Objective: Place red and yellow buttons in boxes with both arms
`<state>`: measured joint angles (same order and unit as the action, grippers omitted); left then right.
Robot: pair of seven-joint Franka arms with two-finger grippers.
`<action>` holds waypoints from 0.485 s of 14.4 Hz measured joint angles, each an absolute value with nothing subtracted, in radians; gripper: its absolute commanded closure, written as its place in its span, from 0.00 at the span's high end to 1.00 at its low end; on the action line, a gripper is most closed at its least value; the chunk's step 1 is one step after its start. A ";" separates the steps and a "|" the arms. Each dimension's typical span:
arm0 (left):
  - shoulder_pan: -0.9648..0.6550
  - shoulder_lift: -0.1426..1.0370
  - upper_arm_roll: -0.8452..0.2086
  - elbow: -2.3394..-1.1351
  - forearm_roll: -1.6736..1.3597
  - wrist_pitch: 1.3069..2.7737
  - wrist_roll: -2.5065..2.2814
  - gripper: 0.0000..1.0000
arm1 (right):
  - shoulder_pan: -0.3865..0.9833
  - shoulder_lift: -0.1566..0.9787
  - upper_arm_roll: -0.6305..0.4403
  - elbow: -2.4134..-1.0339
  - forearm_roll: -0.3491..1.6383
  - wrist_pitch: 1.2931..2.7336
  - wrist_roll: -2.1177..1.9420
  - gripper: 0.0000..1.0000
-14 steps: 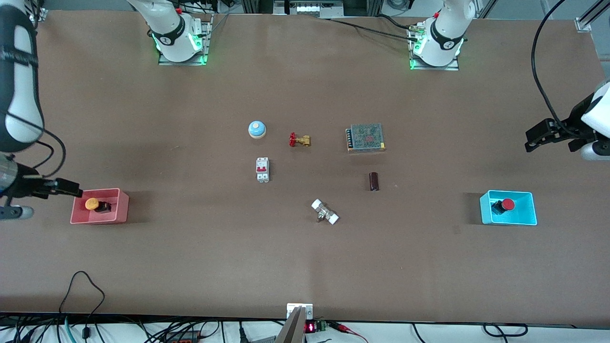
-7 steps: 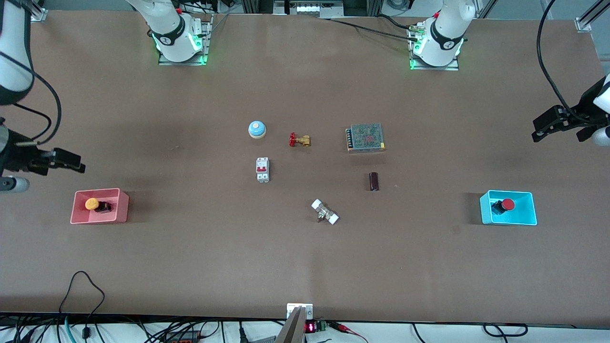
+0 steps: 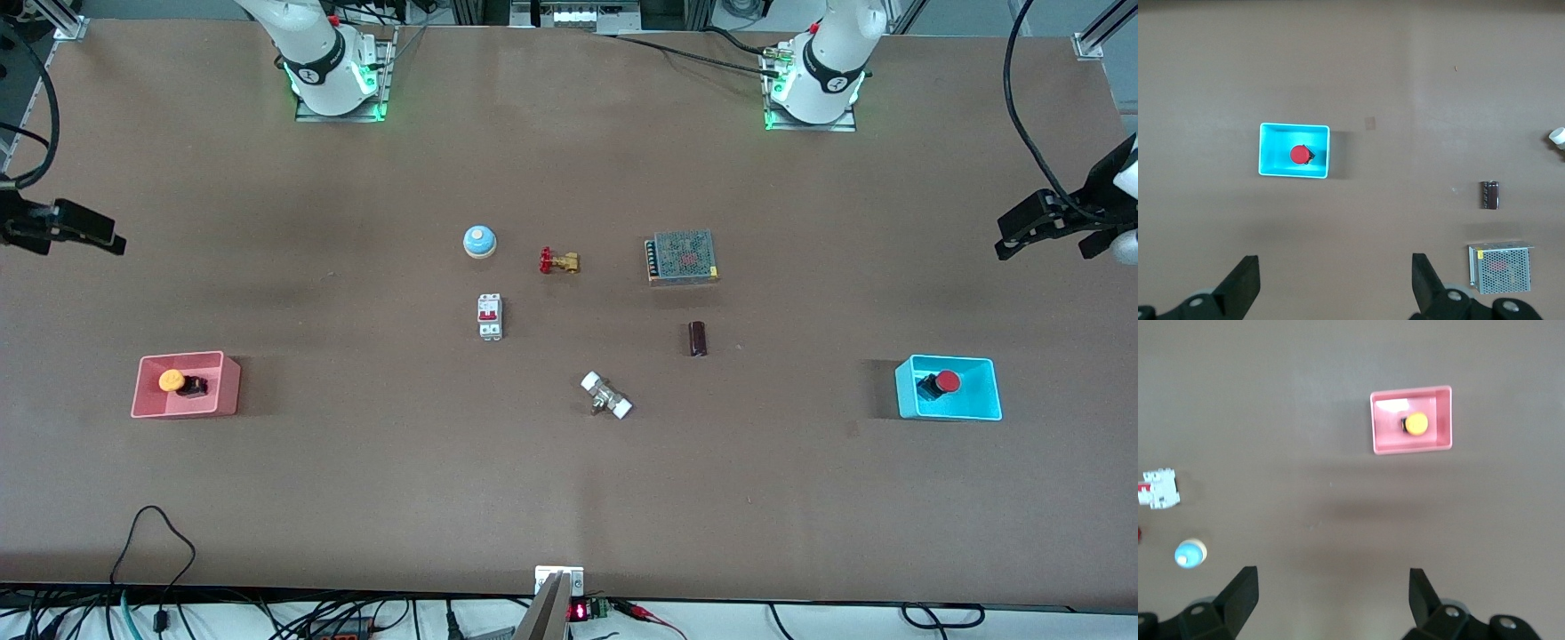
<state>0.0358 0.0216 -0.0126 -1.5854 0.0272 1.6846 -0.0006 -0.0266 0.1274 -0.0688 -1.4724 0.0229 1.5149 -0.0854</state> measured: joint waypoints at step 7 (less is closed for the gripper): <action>0.034 0.021 -0.013 -1.587 0.027 1.683 -0.005 1.00 | -0.022 0.100 -0.071 -1.508 0.022 1.540 -0.055 1.00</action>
